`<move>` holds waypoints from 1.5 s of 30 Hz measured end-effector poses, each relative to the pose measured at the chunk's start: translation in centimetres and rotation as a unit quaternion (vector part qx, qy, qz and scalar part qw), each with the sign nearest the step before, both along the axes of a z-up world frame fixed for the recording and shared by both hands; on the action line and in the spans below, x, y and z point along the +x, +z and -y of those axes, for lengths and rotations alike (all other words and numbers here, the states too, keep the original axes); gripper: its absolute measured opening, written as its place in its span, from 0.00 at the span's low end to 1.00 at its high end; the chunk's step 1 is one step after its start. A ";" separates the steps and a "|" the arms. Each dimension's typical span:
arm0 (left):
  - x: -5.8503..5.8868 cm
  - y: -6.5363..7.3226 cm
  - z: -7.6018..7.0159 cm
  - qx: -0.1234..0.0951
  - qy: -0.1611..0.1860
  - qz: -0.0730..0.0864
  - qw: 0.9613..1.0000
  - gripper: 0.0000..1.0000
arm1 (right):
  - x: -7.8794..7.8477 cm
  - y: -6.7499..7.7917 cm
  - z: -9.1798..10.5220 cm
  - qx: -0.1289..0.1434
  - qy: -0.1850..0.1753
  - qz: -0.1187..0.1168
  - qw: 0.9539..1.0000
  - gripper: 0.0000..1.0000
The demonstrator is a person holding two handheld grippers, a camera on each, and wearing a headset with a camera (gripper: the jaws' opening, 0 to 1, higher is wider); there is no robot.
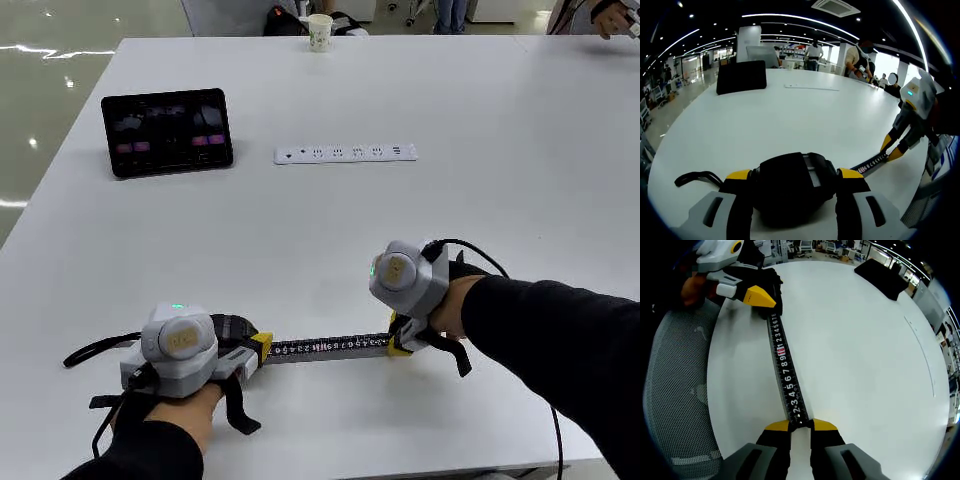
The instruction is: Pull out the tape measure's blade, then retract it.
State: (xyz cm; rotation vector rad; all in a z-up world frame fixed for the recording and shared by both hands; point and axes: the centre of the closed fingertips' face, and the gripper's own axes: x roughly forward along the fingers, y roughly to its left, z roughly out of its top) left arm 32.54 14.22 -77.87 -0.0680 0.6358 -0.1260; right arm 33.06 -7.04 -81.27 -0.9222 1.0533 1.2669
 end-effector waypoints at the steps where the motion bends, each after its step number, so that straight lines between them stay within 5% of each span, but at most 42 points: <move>1: 0.0 0.0 0.0 0.000 0.000 0.000 1.000 0.62 | 0.0 0.0 0.0 0.000 -0.001 0.000 1.000 0.11; 45: 0.0 0.0 0.1 -0.002 0.001 -0.001 1.000 0.63 | -0.1 0.0 -1.3 0.007 -0.002 -0.001 1.000 0.11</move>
